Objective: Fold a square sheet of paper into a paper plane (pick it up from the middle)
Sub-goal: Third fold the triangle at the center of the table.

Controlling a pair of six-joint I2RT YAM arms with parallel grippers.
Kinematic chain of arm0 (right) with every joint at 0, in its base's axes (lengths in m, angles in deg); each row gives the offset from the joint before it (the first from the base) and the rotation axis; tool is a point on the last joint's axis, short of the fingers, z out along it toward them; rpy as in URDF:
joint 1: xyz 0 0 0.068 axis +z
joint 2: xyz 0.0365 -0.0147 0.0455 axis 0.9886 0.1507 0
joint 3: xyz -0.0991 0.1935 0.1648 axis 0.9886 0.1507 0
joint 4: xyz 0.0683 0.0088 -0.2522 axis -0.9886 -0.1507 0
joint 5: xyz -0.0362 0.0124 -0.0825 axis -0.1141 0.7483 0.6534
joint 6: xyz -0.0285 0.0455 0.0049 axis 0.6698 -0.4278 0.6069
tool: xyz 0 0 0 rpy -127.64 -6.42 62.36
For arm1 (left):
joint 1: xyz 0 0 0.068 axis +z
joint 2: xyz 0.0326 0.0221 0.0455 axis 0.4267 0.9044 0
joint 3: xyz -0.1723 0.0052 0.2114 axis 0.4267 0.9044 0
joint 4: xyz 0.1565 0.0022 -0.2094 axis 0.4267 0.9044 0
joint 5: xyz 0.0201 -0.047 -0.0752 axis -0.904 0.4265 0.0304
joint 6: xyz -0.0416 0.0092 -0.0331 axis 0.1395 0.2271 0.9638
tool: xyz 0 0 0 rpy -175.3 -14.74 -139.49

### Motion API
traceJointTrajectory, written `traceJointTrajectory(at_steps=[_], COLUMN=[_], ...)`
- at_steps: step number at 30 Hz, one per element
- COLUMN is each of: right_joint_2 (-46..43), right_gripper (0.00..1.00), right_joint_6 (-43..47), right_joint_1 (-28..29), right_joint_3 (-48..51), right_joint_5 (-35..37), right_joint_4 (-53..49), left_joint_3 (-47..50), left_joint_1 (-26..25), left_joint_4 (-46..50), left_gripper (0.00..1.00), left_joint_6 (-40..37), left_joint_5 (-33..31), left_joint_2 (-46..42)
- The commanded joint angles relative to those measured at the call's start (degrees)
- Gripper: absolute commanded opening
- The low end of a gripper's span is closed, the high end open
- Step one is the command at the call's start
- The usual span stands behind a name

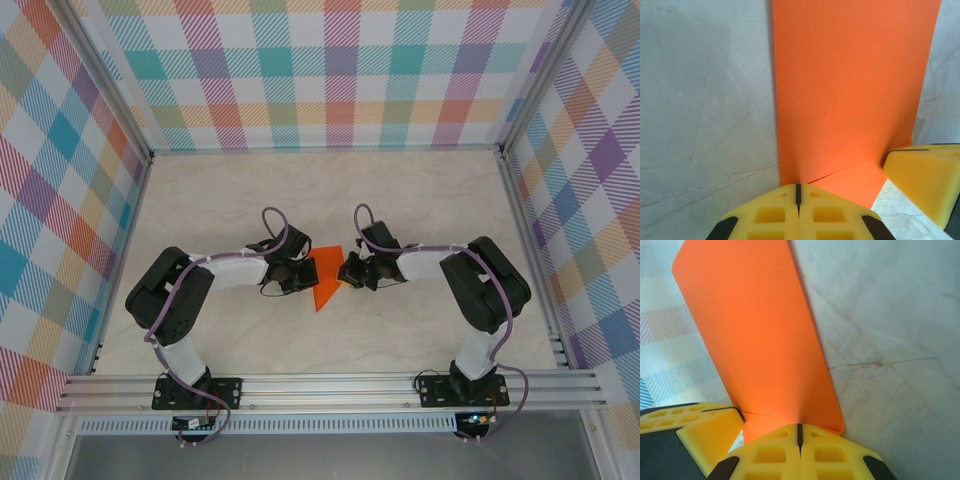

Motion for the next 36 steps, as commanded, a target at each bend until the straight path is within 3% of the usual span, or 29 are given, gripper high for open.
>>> traceJointTrajectory(at_steps=[1, 9, 17, 28, 36], right_joint_2=[-0.07, -3.38, -11.42, -8.63, -5.16], right_gripper=[0.0, 0.0, 0.0, 0.0, 0.0], right_joint_6=[-0.79, -0.01, 2.07, -9.76, -10.96], right_joint_1=[-2.66, -4.23, 0.34, 9.52, 11.68], right_joint_3=[0.17, -0.89, 4.44, 11.46, 11.49], right_joint_5=[4.61, 7.85, -1.67, -5.62, -5.18], right_joint_4=[-2.98, -6.24, -0.29, 16.48, 19.76], left_joint_3=[1.69, 1.45, 1.71, 2.75, 3.7], left_joint_1=[-0.07, -0.07, -0.07, -0.07, -0.07], left_joint_4=[5.82, 5.36, 4.92, 3.33, 1.94], left_gripper=[0.0, 0.0, 0.0, 0.0, 0.0], left_joint_6=[-1.14, -1.1, -0.54, -0.01, 0.09], left_joint_5=[-6.49, -6.16, -6.5, -6.92, -6.75], left_joint_2=[3.63, 3.92, 3.77, 3.72, 3.37])
